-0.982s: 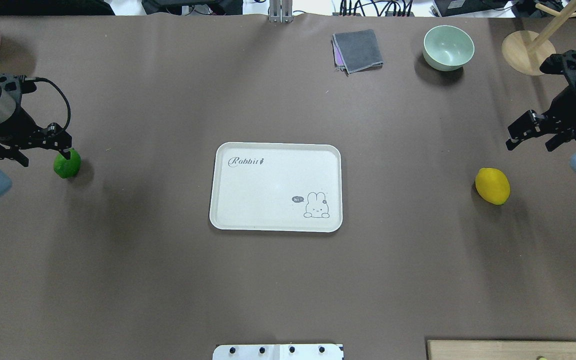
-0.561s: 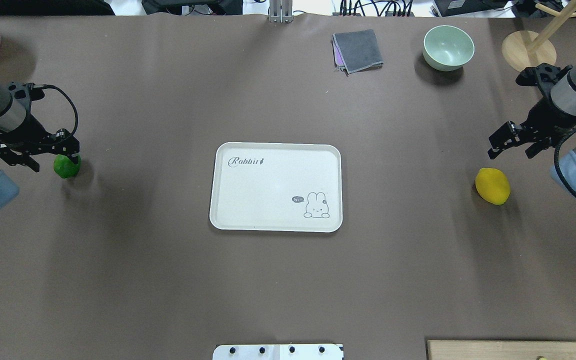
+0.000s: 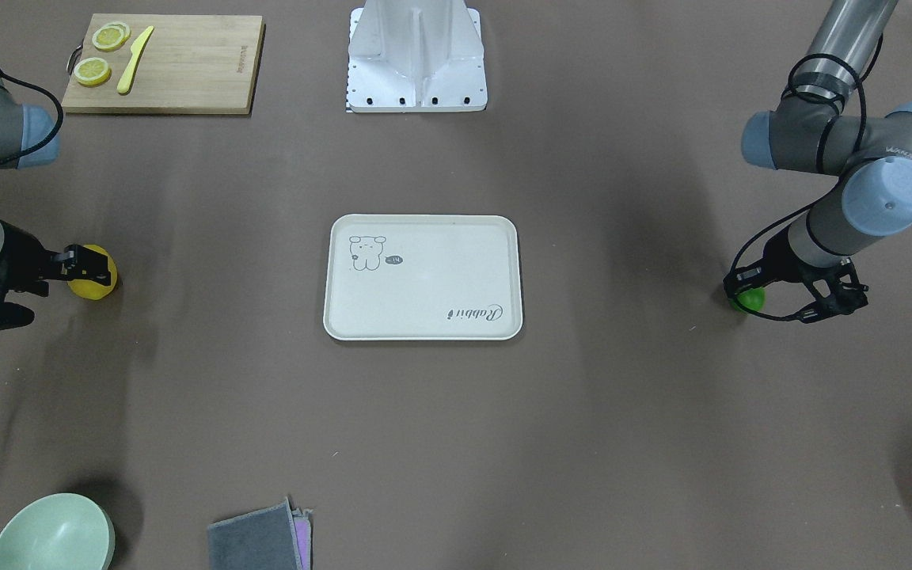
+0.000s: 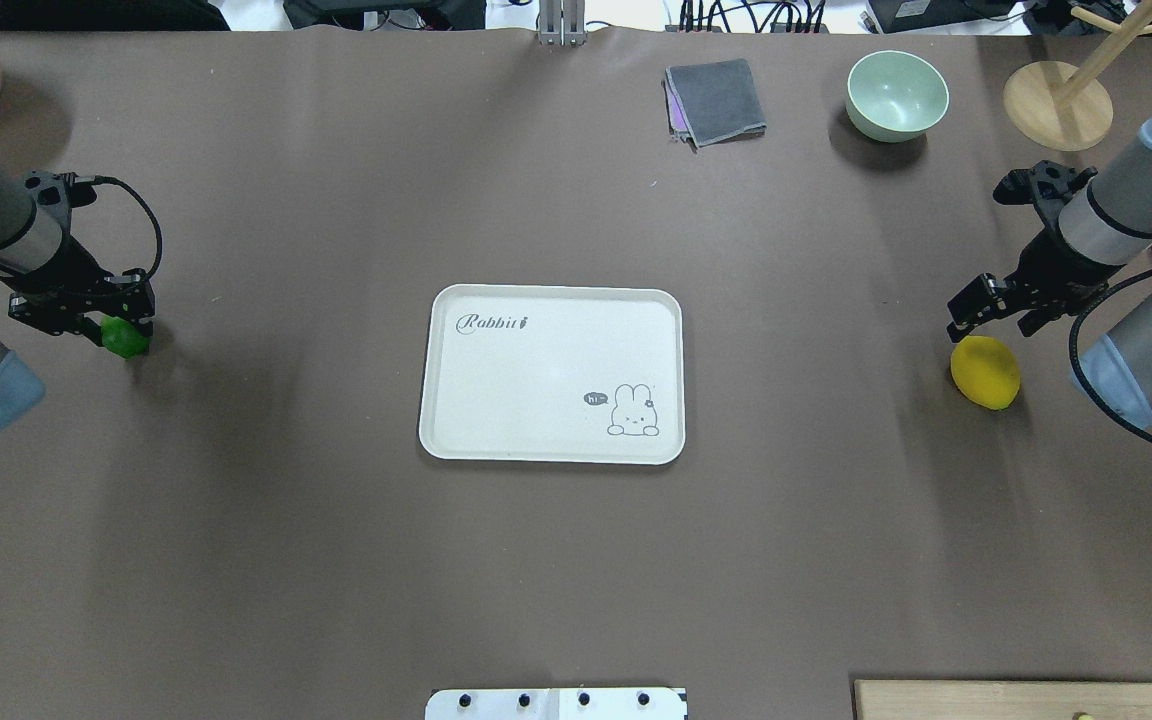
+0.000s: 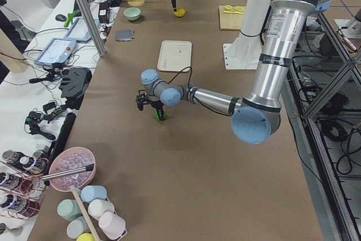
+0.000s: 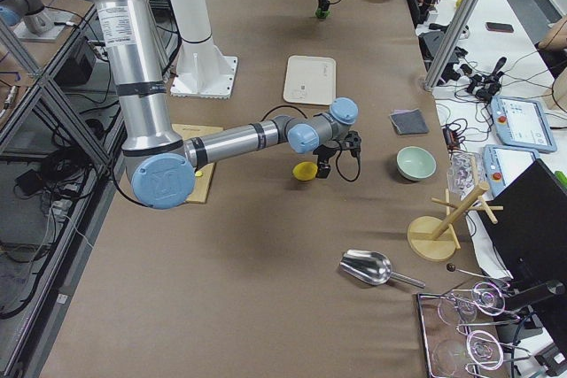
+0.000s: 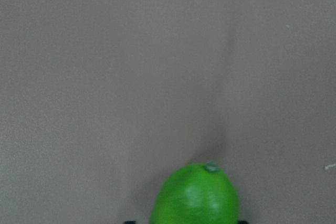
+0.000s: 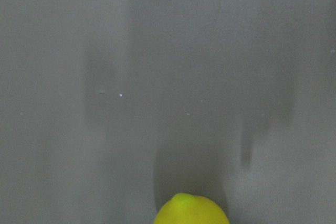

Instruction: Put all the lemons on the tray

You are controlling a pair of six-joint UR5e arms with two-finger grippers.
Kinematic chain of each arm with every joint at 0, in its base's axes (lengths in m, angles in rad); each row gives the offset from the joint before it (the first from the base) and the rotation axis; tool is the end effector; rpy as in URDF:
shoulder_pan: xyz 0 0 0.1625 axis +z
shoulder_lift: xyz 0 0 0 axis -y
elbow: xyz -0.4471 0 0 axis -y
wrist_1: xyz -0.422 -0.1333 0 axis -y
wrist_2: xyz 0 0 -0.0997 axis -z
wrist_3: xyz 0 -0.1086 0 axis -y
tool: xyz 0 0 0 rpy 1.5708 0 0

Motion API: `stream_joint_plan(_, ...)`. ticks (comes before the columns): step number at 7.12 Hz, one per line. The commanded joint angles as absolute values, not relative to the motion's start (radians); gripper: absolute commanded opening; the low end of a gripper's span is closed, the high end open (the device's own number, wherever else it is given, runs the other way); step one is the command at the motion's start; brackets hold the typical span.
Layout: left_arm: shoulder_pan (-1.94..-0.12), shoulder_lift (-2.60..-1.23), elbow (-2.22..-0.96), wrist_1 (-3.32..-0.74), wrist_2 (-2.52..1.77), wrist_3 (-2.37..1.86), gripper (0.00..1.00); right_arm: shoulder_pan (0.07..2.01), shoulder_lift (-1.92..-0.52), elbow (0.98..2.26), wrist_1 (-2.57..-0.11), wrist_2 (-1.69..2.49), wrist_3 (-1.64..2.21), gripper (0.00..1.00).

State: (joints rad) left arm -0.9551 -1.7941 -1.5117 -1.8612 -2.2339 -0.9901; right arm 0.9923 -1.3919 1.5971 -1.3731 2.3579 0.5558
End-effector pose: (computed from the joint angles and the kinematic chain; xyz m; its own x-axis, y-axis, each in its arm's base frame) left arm 0.3168 -0.5629 0.5626 0.7011 -0.2425 -0.6705 0.1227 0.9674 -0.2215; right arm -0.2888 -0.5453 0.5479 0.6385 -0.1190 0.7604 0.1955 0.9806 -0.0107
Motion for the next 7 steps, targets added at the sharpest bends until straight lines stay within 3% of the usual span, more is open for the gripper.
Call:
stream_joint_plan(1, -0.957, -1.783, -1.554, -1.85, -2.243, -0.982, 0.0, 0.954, -1.397, 1.589, -1.37, 2.358, 0.555, 0.98)
stream_joint_plan(3, -1.021, -1.749, -1.649, -1.766, -2.34, -0.927, 0.0, 0.945, -1.402, 1.589, -1.373, 2.355, 0.554, 0.98)
stream_joint_plan(5, -1.109, -1.735, -1.799, -1.49, -2.345, -0.73, 0.0, 0.948, -1.41, 1.588, -1.379, 2.355, 0.548, 0.98)
stream_joint_plan(7, -1.201, -1.752, -1.862, -1.303, -2.345, -0.594, 0.0, 0.948, -1.427, 1.586, -1.384, 2.353, 0.543, 0.95)
